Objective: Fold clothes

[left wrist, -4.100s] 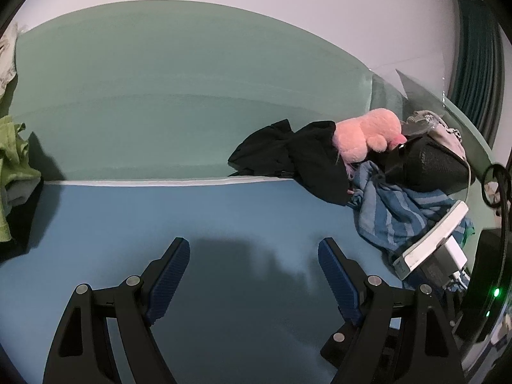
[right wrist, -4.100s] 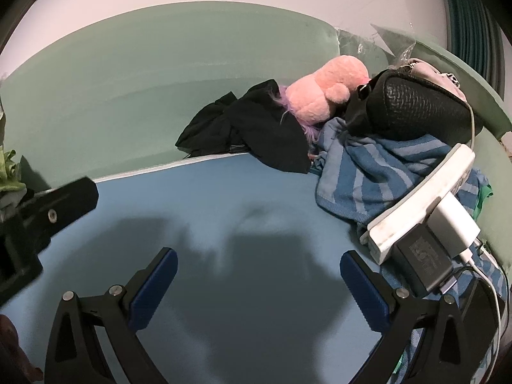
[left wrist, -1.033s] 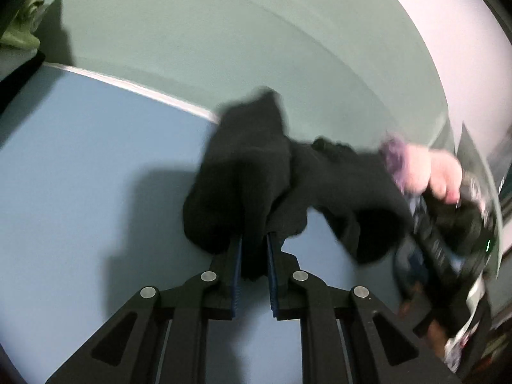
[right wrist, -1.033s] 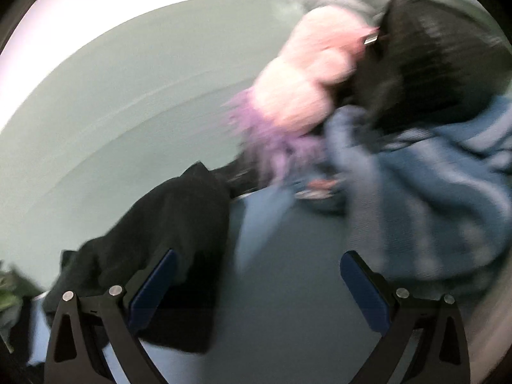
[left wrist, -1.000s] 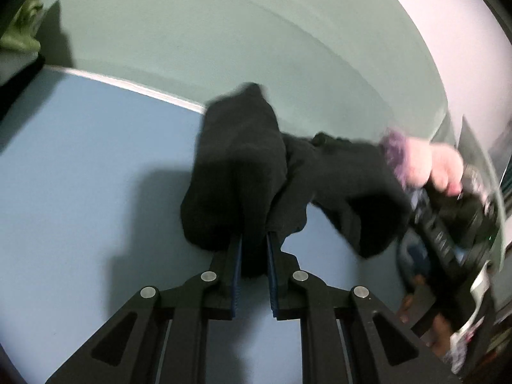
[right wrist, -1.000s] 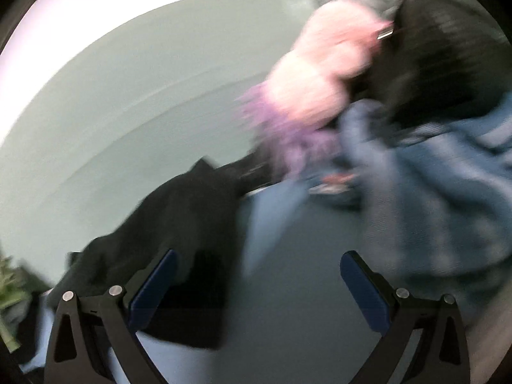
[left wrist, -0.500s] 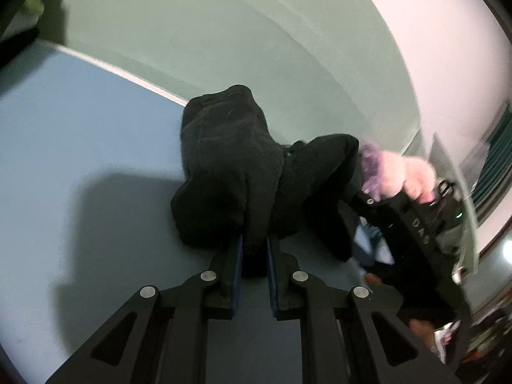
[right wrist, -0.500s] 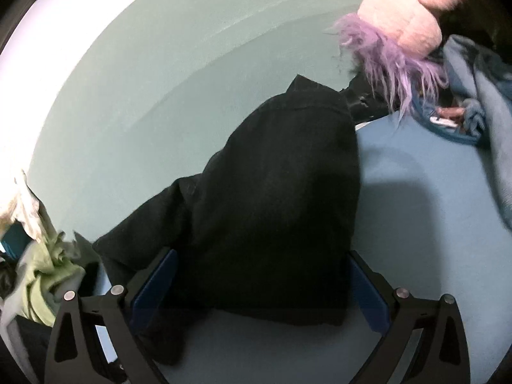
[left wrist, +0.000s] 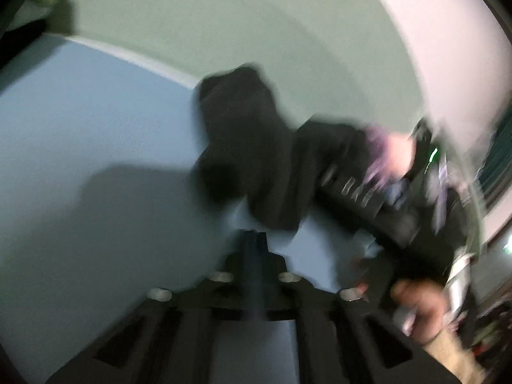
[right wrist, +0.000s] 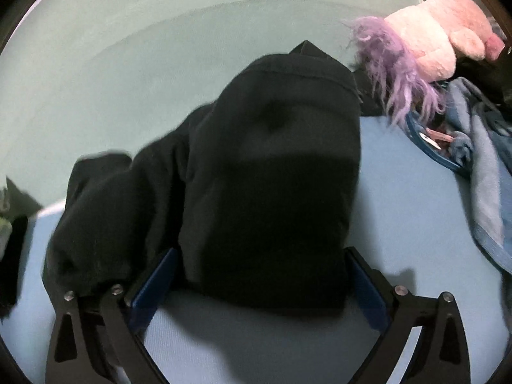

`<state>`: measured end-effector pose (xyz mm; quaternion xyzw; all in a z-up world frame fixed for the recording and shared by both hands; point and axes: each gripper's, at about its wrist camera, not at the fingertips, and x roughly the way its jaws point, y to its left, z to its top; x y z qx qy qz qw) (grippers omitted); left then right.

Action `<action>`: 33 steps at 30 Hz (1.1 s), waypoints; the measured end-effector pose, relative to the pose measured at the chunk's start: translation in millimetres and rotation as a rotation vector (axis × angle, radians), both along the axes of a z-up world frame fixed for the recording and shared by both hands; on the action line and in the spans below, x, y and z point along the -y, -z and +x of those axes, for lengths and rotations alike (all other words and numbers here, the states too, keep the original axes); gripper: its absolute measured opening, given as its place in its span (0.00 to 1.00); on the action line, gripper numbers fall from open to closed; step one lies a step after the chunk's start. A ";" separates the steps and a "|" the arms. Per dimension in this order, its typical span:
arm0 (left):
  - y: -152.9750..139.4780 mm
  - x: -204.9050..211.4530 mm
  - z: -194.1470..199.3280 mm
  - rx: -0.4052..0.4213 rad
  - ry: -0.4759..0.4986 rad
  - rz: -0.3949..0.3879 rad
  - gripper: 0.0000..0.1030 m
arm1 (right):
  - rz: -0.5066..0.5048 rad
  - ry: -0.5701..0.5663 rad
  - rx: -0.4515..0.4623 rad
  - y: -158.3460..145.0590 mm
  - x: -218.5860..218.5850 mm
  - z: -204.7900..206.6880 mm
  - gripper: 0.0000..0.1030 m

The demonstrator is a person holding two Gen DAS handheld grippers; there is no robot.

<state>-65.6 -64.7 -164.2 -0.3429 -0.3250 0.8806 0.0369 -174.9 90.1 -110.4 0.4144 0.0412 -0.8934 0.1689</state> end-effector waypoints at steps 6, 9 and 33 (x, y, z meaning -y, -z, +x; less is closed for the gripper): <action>-28.0 21.1 94.9 0.058 -0.052 0.109 0.00 | 0.017 0.009 0.056 -5.3 5.8 23.3 0.86; -53.9 30.3 144.5 -0.007 -0.065 0.025 0.00 | -0.069 0.023 0.117 -10.7 7.9 29.0 0.81; -2.5 96.7 184.0 -0.042 -0.315 0.219 0.66 | -0.288 -0.144 0.250 -40.5 41.4 121.0 0.26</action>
